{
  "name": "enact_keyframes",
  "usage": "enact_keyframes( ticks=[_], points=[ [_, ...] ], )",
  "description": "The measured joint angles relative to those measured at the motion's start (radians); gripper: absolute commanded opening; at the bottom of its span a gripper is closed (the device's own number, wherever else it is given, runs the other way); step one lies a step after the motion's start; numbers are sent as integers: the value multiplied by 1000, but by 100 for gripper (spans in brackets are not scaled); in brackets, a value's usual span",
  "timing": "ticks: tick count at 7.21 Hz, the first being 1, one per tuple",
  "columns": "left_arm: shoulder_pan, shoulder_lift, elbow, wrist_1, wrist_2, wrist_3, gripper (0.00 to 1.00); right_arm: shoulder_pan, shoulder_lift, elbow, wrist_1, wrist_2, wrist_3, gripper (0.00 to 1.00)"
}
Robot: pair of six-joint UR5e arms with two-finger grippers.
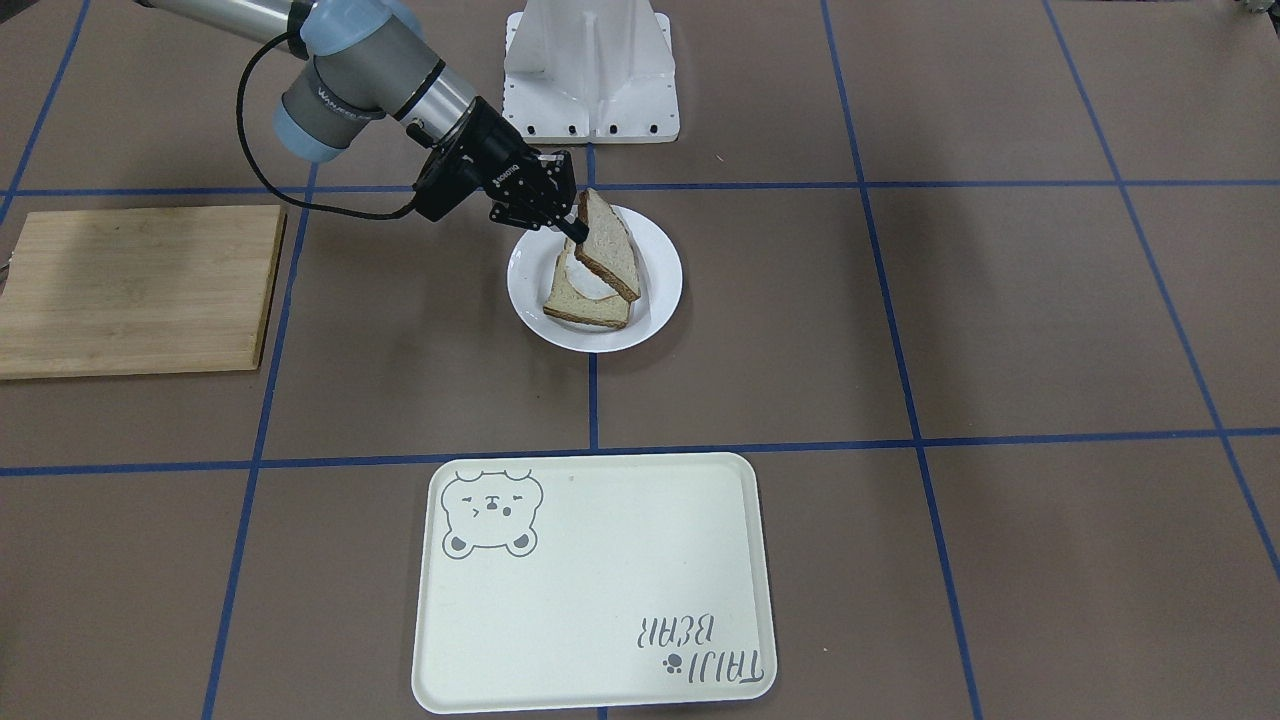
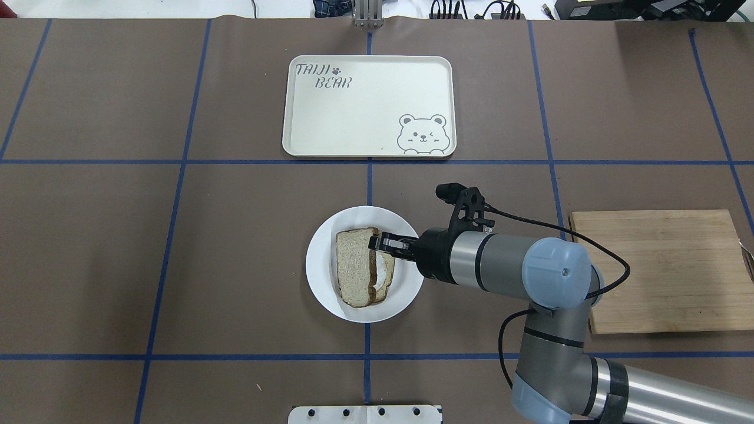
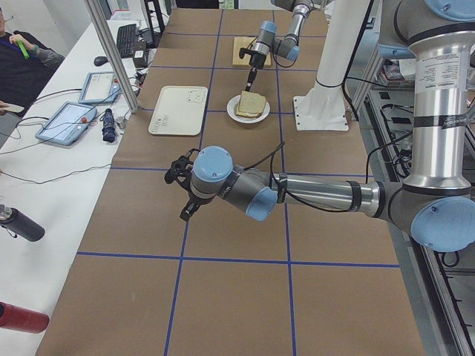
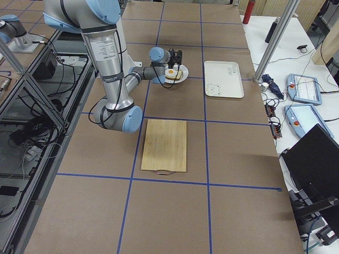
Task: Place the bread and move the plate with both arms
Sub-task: 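Lower the bread onto the egg toast and open the right gripper, then withdraw the right gripper up and away from the plate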
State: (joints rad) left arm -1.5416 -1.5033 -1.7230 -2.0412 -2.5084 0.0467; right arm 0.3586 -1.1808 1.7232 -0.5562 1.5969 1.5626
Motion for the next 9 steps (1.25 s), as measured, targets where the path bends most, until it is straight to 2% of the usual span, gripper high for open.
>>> enact_keyframes(
  ticks=[3, 4, 5, 6, 8, 9],
  points=[
    [0, 0, -1, 0, -1, -1, 99, 4, -8, -47, -1, -4, -52, 0],
    [0, 0, -1, 0, -2, -1, 99, 6, -18, -55, -2, -5, -77, 9],
    [0, 0, -1, 0, -3, -1, 99, 8, -27, -59, -2, -6, -97, 66],
    [0, 0, -1, -1, -3, -1, 99, 9, -32, -59, -3, -8, -106, 100],
    [0, 0, -1, -1, -4, -1, 99, 24, -33, -45, -40, -10, -110, 100],
    [0, 0, -1, 0, -4, -1, 99, 45, -28, -10, -111, 5, -110, 100]
  ],
)
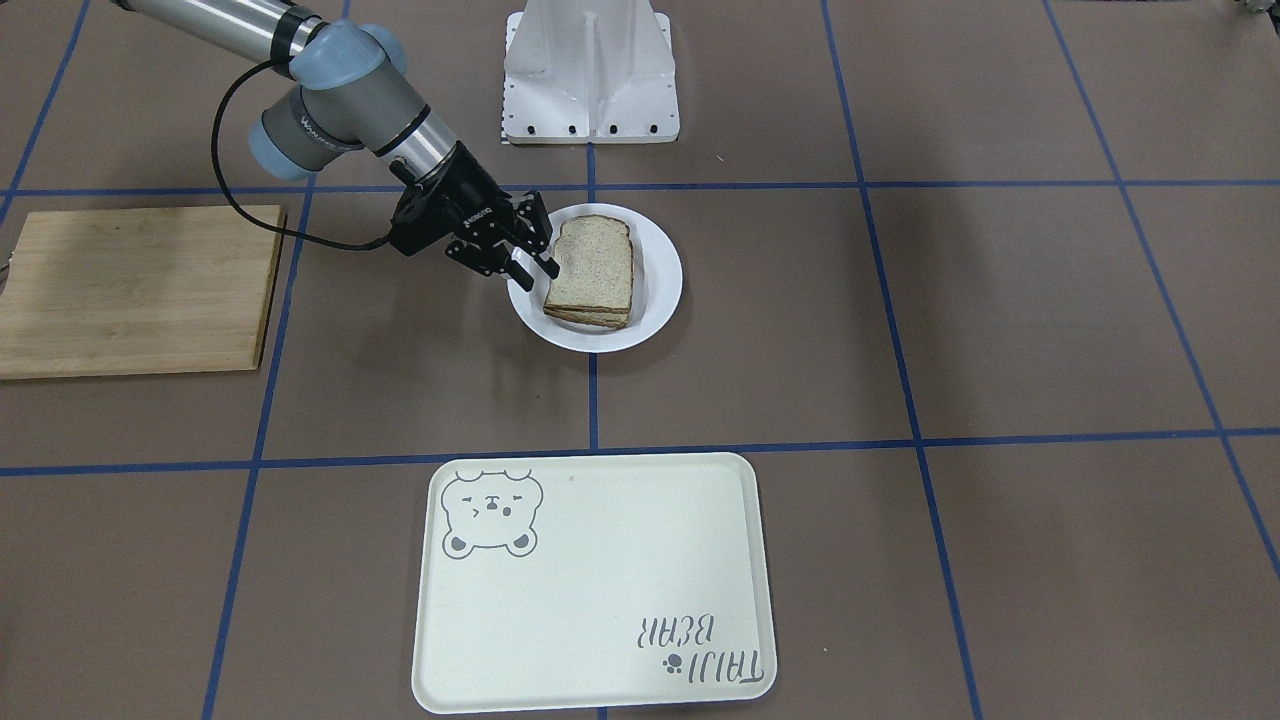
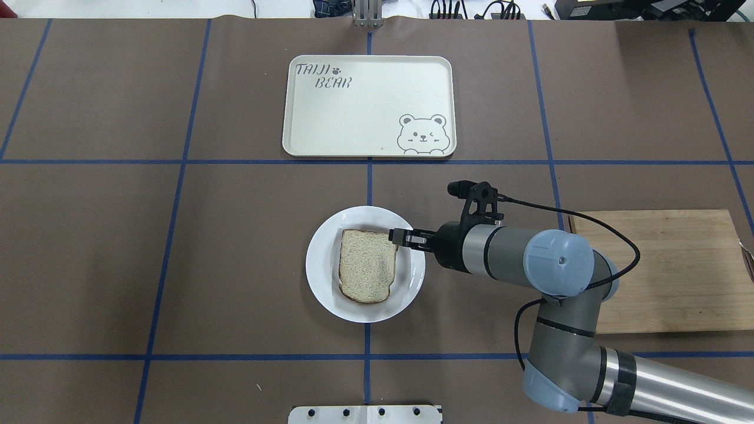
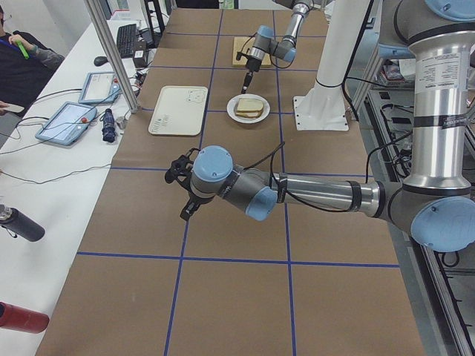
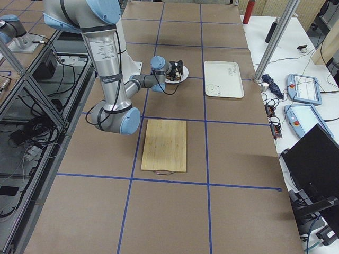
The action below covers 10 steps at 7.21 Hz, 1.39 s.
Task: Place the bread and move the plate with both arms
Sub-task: 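Withdraw the right gripper up and away from the plate, then bring the left gripper toward the plate's rim nearest it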
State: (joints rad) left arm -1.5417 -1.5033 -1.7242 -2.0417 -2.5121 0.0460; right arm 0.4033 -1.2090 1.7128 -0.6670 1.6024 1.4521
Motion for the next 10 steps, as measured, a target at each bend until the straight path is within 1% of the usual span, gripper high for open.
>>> enact_keyframes(
  ticks=[1, 2, 3, 4, 5, 6, 7, 8, 9, 10],
  points=[
    [0, 0, 0, 0, -1, 0, 99, 34, 6, 50, -102, 31, 0, 100],
    [0, 0, 0, 0, -4, -11, 99, 91, 12, 91, -204, 87, -1, 100],
    [0, -3, -3, -2, -6, -45, 99, 168, 16, 111, -291, 165, -12, 100],
    [7, -7, -7, -14, -6, -99, 99, 256, 16, 119, -381, 250, -67, 100],
    [32, -14, -10, -50, -3, -188, 99, 343, 13, 120, -480, 324, -174, 100],
    [73, -33, -12, -96, 2, -311, 99, 419, 10, 116, -589, 369, -310, 100],
    [121, -66, -14, -134, 5, -440, 99, 495, 10, 111, -710, 395, -480, 100],
    [169, -100, -22, -152, 7, -555, 98, 585, 2, 104, -830, 434, -690, 100],
    [228, -132, -44, -159, 18, -672, 98, 680, -32, 97, -906, 495, -901, 100],
    [294, -157, -73, -167, 45, -794, 98, 774, -87, 81, -938, 564, -1092, 100]
  ],
)
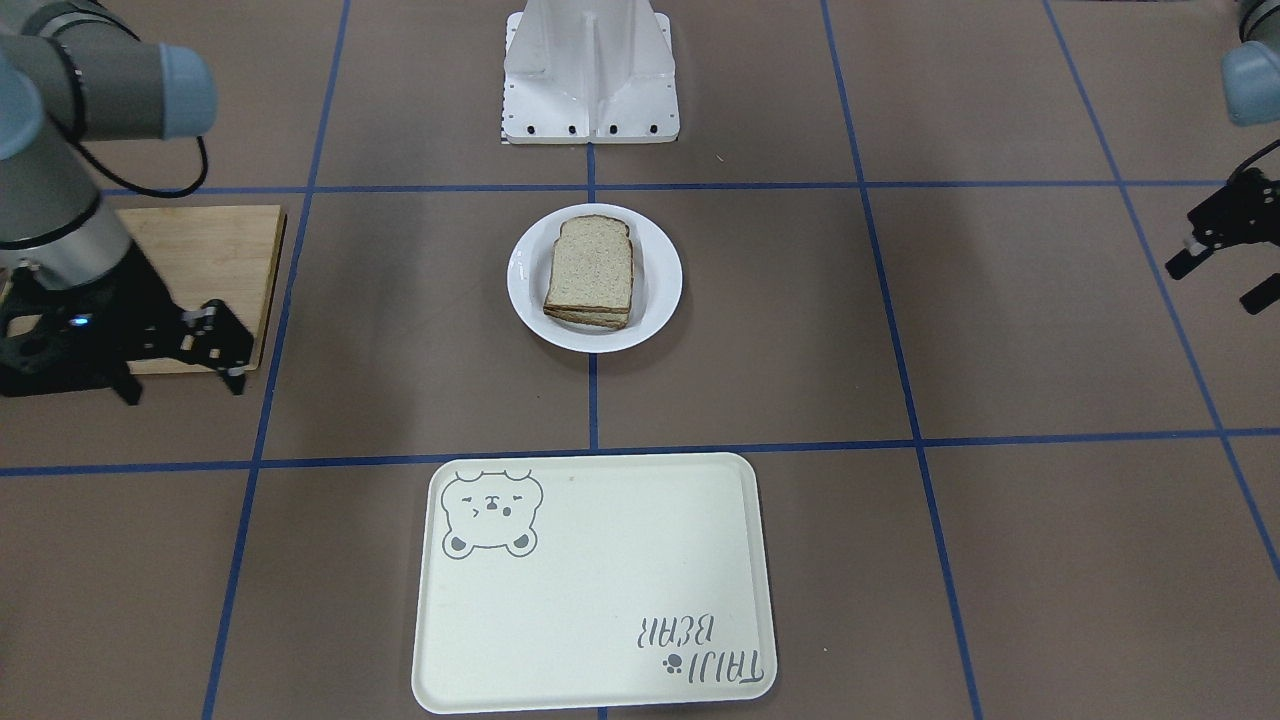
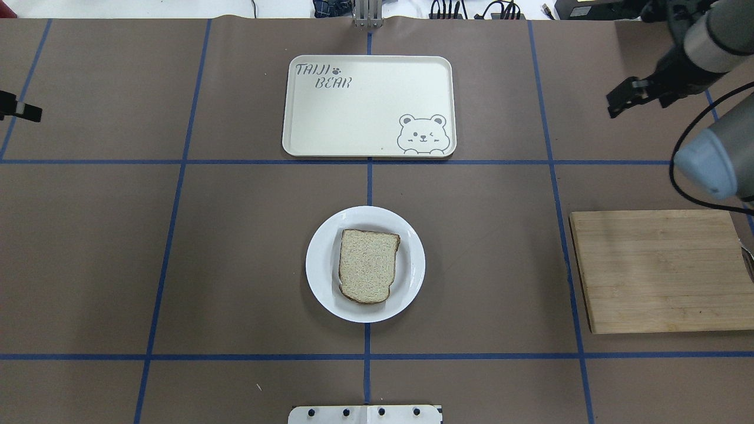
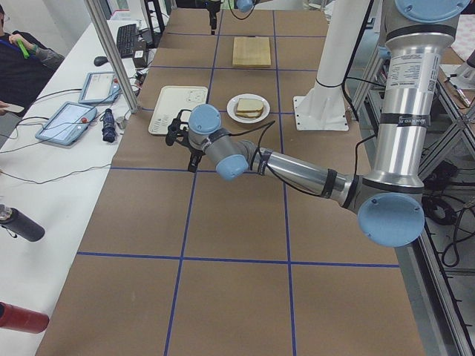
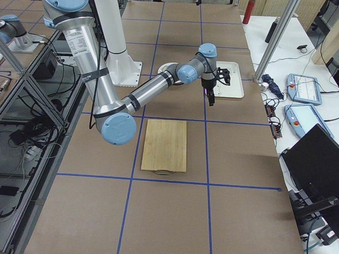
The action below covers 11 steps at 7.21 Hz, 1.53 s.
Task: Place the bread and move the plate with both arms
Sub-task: 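Bring the left gripper toward the plate's rim nearest it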
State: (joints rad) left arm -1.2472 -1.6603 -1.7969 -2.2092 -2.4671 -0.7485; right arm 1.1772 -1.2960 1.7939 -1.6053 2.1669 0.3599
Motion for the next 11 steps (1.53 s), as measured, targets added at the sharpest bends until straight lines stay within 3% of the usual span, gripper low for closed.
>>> enact_keyframes(
  ticks=[2, 4, 8, 10, 11],
  points=[
    [134, -24, -28, -91, 53, -223, 98, 165, -133, -43, -14, 70, -293, 100],
    [290, -41, -28, -208, 144, -406, 98, 275, -270, -60, -8, 74, -473, 100],
    [651, -144, 44, -364, 476, -663, 97, 386, -398, -53, -8, 56, -564, 100],
    [735, -183, 127, -471, 558, -740, 77, 394, -405, -51, -8, 56, -563, 100],
    [768, -200, 161, -518, 592, -772, 58, 394, -405, -50, -8, 57, -561, 100]
  ],
)
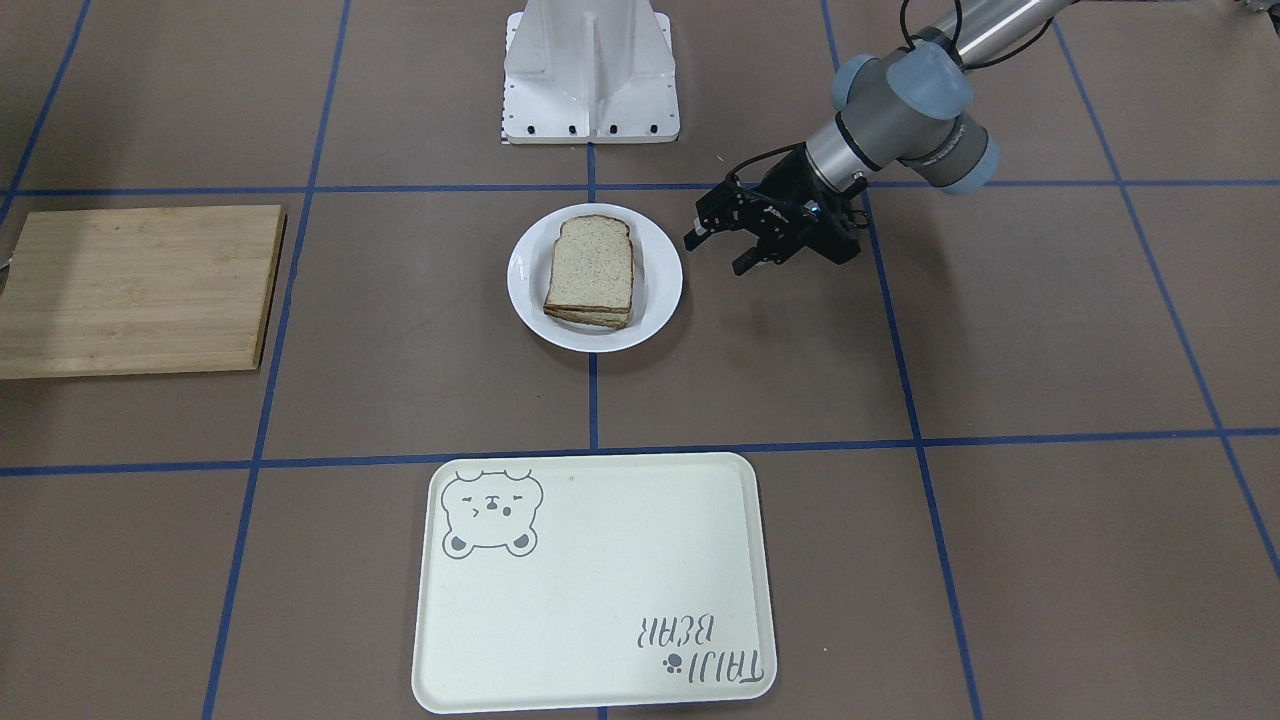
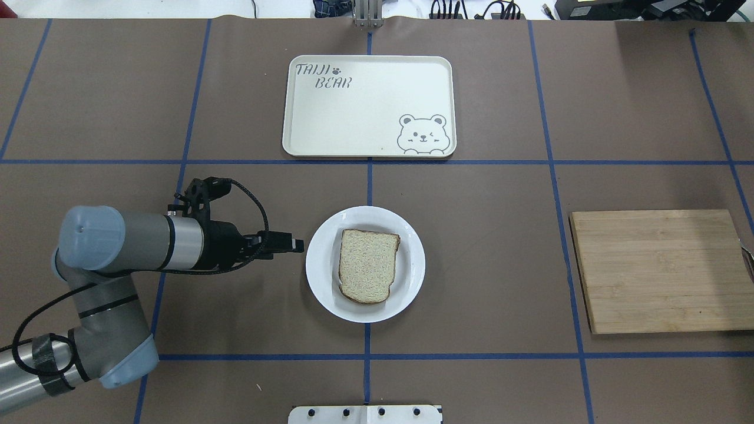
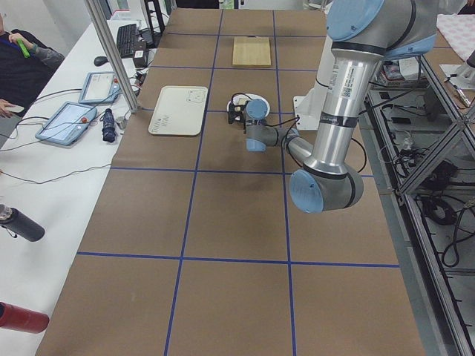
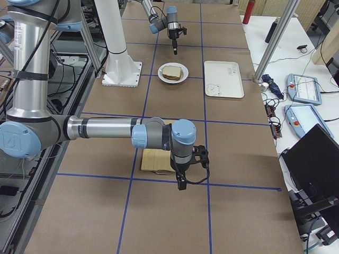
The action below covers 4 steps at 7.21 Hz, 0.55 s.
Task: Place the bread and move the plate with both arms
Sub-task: 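Bring the left gripper toward the plate's rim nearest it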
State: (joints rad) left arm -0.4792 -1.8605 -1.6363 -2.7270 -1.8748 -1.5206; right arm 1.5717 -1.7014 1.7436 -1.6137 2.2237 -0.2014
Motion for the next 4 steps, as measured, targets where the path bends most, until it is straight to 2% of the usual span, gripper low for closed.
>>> enact_keyframes(
  ticks=[1, 4],
  points=[
    [22, -16, 24, -22, 24, -22, 46, 0, 0, 1, 0, 0, 2, 100],
    [44, -29, 84, -91, 45, -38, 46, 0, 2, 2, 0, 5, 6, 100]
  ],
)
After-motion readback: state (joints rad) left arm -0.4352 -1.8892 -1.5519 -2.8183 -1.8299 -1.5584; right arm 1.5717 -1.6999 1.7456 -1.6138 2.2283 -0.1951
